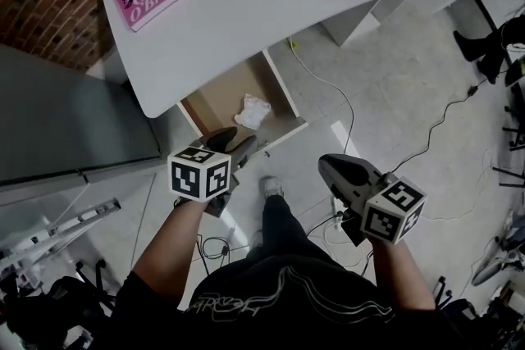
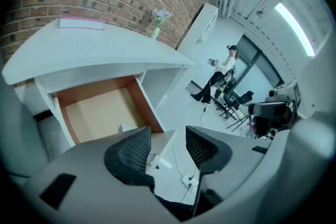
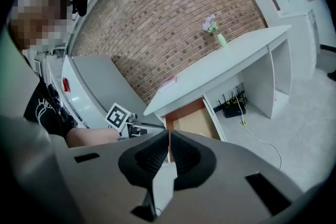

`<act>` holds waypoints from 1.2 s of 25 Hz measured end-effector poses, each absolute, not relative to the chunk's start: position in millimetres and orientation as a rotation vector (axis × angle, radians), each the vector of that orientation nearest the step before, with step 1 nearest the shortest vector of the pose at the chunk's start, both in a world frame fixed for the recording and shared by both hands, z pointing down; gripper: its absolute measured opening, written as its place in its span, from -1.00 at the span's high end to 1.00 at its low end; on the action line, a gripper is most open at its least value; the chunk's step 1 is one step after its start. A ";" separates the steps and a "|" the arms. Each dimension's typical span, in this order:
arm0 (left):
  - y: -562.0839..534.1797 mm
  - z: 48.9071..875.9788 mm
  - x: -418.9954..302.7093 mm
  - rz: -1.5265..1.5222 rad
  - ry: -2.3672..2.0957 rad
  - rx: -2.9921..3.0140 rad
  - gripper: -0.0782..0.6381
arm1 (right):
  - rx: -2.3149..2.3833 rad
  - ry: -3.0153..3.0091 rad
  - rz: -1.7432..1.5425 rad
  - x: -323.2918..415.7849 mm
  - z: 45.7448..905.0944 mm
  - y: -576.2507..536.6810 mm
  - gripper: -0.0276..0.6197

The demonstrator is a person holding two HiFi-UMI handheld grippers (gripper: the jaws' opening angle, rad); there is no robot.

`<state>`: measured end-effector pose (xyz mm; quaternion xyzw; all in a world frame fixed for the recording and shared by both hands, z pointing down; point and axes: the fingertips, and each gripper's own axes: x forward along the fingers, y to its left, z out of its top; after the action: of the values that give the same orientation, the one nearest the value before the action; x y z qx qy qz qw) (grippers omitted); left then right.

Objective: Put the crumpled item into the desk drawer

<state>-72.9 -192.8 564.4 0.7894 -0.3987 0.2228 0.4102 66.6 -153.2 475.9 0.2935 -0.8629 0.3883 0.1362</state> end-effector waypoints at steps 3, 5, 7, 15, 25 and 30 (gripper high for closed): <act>-160.0 517.6 -62.6 0.470 -0.967 2.051 0.20 | 0.845 -2.563 1.042 58.6 444.9 -134.4 0.78; -139.0 484.3 -57.9 0.411 -0.958 2.100 0.27 | 0.849 -2.605 0.999 53.5 423.1 -120.0 0.78; -115.9 449.3 -53.5 0.349 -0.944 2.141 0.34 | 0.855 -2.643 0.970 49.5 400.0 -103.3 0.78; -26.5 320.9 -39.1 0.201 -0.902 2.347 0.60 | 0.835 -2.812 0.861 31.3 302.3 -26.7 0.78; 36.5 190.6 -34.5 0.042 -0.900 2.575 0.72 | 0.761 -2.960 0.601 18.7 197.7 27.8 0.78; 44.5 171.9 -32.5 0.047 -0.905 2.612 0.72 | 0.732 -3.017 0.513 15.6 173.9 35.8 0.78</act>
<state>-32.5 44.5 171.9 0.9280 -0.3216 0.0168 0.1875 15.6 35.8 173.9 0.2328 -0.9588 0.1630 -0.0023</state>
